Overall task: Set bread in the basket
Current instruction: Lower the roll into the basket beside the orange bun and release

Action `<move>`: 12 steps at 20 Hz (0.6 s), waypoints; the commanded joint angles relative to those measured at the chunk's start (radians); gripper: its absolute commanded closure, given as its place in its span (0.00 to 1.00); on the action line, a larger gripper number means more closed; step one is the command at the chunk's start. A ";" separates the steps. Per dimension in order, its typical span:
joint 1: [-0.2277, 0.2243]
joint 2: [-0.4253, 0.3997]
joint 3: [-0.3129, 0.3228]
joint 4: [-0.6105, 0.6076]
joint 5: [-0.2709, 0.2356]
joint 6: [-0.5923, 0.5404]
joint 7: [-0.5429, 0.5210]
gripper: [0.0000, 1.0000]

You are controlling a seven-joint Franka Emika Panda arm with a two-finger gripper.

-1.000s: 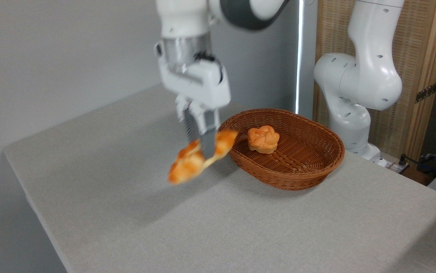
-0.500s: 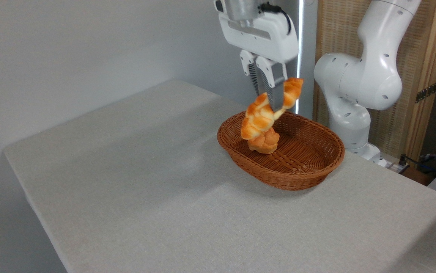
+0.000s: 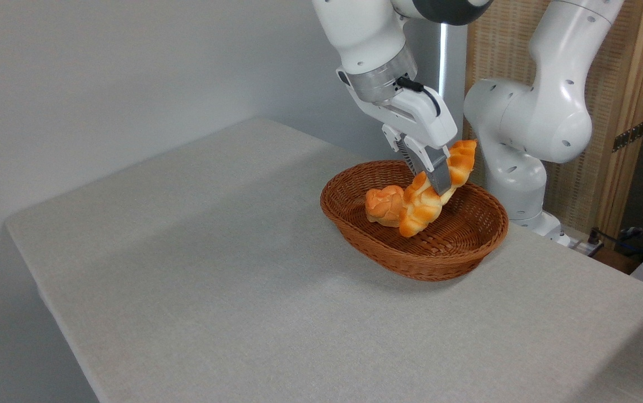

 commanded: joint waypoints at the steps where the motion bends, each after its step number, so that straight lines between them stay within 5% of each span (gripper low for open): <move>1: -0.016 -0.008 0.010 0.006 0.016 -0.003 0.009 0.31; 7: -0.016 -0.008 0.008 0.011 0.016 0.042 0.011 0.03; 12: -0.017 -0.008 0.008 0.016 0.013 0.069 0.009 0.00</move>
